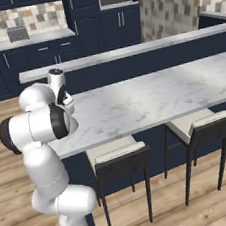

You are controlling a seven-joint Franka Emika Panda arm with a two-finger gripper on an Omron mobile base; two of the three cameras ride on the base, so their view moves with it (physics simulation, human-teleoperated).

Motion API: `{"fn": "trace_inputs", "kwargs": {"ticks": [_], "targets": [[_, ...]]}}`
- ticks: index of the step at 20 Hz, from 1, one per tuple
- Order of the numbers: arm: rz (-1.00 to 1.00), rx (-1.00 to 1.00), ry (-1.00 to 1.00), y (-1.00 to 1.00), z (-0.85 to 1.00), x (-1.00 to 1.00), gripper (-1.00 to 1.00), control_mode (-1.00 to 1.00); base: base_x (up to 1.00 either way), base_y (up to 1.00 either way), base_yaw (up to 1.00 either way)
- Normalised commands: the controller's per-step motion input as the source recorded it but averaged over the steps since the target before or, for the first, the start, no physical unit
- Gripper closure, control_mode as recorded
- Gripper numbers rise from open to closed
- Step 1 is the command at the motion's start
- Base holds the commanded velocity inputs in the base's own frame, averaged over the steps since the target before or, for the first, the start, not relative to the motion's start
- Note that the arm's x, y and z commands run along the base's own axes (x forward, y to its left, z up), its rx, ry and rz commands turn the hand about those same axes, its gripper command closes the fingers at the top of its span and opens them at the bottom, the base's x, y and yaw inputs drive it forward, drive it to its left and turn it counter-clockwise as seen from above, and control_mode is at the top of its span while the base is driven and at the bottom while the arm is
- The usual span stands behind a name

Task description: The kettle is done boiling. Turn off the stove, then wait for 300 timesteps before moving the kettle to the dining table.

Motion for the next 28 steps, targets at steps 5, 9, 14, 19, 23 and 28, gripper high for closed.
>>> {"fn": "trace_inputs", "kwargs": {"ticks": [5, 9, 14, 19, 23, 28], "targets": [[0.00, 0.00, 0.00, 0.07, -0.15, 0.22, 1.00, -1.00, 0.00, 0.00, 0.00], [0.00, 0.00, 0.00, 0.10, -0.15, 0.21, 1.00, -1.00, 0.00, 0.00, 0.00], [0.00, 0.00, 0.00, 0.12, -0.18, 0.19, 1.00, -1.00, 0.00, 0.00, 0.00], [0.00, 0.00, 0.00, 0.05, -0.18, 0.14, 1.00, -1.00, 0.00, 0.00, 0.00], [0.00, 0.00, 0.00, 0.03, -0.10, 0.13, 1.00, -1.00, 0.00, 0.00, 0.00], [0.00, 0.00, 0.00, 0.03, -0.11, 0.17, 1.00, -1.00, 0.00, 0.00, 0.00]]}}
